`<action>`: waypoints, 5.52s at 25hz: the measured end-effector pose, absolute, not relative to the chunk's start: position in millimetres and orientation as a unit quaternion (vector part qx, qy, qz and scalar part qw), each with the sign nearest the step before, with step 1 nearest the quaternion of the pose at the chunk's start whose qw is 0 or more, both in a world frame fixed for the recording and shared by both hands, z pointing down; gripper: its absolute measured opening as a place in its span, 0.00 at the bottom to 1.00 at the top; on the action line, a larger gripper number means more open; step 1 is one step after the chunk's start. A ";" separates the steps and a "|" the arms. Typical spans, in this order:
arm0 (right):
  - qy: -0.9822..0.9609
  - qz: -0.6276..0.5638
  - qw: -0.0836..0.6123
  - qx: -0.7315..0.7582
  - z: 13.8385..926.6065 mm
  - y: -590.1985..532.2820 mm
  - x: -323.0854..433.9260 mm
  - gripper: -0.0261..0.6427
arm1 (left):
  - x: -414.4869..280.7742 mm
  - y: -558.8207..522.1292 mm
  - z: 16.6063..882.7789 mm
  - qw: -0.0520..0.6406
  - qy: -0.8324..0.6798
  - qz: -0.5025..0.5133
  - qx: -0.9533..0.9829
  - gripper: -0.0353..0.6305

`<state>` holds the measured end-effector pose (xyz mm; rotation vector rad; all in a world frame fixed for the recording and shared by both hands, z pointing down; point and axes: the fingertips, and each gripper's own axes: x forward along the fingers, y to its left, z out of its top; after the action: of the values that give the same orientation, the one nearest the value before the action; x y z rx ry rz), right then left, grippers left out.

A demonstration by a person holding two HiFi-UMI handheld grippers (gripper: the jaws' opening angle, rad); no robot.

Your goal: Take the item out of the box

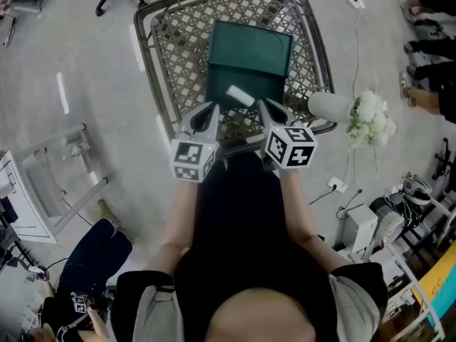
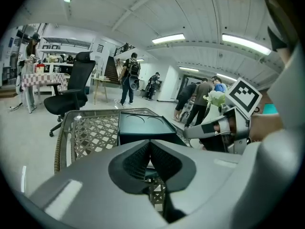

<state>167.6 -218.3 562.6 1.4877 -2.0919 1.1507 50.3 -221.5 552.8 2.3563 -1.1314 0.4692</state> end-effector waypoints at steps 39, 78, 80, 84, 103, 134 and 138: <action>-0.809 0.327 0.416 0.257 656.4 -239.4 107.2 0.33 | 11.0 -234.8 595.1 0.283 -0.523 0.175 0.785 0.06; -0.780 0.314 0.485 0.242 685.2 -236.8 105.9 0.23 | 8.1 -226.5 598.6 0.282 -0.497 0.184 0.800 0.06; -0.777 0.309 0.488 0.250 684.7 -237.0 107.2 0.23 | 7.4 -227.6 595.7 0.279 -0.493 0.186 0.803 0.06; -0.775 0.301 0.486 0.271 681.0 -237.8 107.6 0.23 | 4.0 -227.9 592.2 0.274 -0.489 0.184 0.807 0.06; -0.772 0.266 0.486 0.310 653.8 -238.6 111.7 0.23 | 0.7 -229.8 574.1 0.253 -0.467 0.187 0.827 0.06; -0.778 0.255 0.412 0.401 574.3 -214.7 113.5 0.23 | 6.0 -223.3 519.9 0.195 -0.437 0.165 0.863 0.06; -0.777 0.255 0.393 0.421 562.7 -211.7 116.1 0.23 | 5.6 -225.5 510.0 0.183 -0.433 0.159 0.868 0.06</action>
<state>116.1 -211.7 562.7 1.0683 -1.9717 0.6480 5.6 -225.5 510.0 2.4490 -1.2215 0.4480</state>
